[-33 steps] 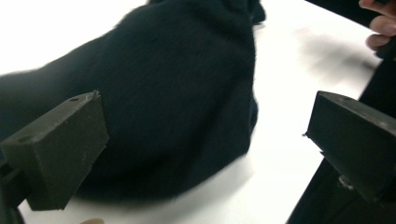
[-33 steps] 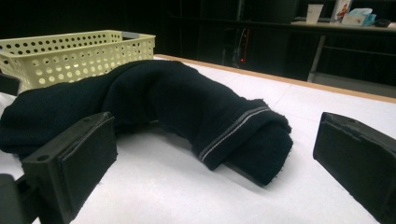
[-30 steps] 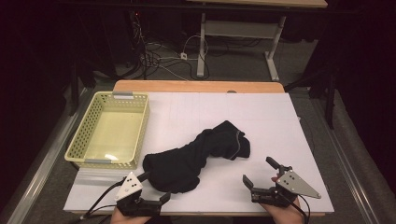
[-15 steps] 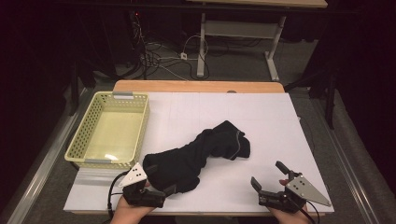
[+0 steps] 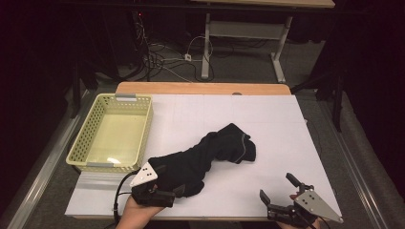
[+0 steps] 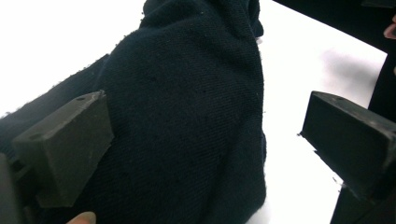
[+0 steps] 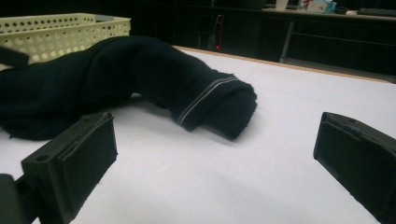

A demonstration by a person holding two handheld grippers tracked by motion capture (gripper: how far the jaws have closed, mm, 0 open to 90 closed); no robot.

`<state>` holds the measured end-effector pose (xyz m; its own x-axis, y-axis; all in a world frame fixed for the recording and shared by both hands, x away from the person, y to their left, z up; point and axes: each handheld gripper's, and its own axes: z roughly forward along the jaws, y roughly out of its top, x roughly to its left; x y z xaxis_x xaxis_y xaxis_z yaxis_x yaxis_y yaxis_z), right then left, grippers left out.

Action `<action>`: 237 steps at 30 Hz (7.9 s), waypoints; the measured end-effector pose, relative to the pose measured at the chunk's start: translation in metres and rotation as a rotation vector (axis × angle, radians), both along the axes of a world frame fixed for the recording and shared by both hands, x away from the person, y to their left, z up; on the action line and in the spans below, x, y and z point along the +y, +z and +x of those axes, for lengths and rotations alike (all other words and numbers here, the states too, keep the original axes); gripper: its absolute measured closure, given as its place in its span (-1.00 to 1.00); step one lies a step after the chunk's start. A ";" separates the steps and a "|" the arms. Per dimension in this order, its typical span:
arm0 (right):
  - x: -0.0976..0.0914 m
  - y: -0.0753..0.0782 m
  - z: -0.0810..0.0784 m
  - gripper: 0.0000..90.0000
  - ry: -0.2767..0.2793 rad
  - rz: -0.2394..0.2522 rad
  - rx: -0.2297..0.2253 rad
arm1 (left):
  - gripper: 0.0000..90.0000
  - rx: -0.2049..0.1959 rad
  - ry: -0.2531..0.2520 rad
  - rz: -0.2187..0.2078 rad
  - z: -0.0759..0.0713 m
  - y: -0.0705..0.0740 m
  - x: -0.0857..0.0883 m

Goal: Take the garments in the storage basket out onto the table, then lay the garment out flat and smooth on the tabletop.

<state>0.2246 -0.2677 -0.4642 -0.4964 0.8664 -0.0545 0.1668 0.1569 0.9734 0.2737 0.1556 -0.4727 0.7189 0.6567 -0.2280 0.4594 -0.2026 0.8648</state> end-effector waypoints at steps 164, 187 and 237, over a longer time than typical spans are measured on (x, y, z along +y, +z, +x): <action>0.075 0.018 -0.042 0.84 0.192 -0.335 0.109 | -0.92 -0.072 -0.076 0.012 0.011 -0.014 0.003; -0.101 -0.001 -0.002 0.75 -0.371 -0.111 0.166 | -0.92 -0.072 -0.083 0.020 0.012 -0.014 0.003; 0.037 0.000 0.023 0.29 0.059 -0.410 0.179 | 0.81 0.003 -0.342 0.221 -0.016 -0.008 -0.140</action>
<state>0.2476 -0.2310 -0.4640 -0.5768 0.7612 -0.2965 0.3061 0.5379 0.7855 0.2577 0.0157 -0.4805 0.9038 0.4134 -0.1108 0.3361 -0.5254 0.7817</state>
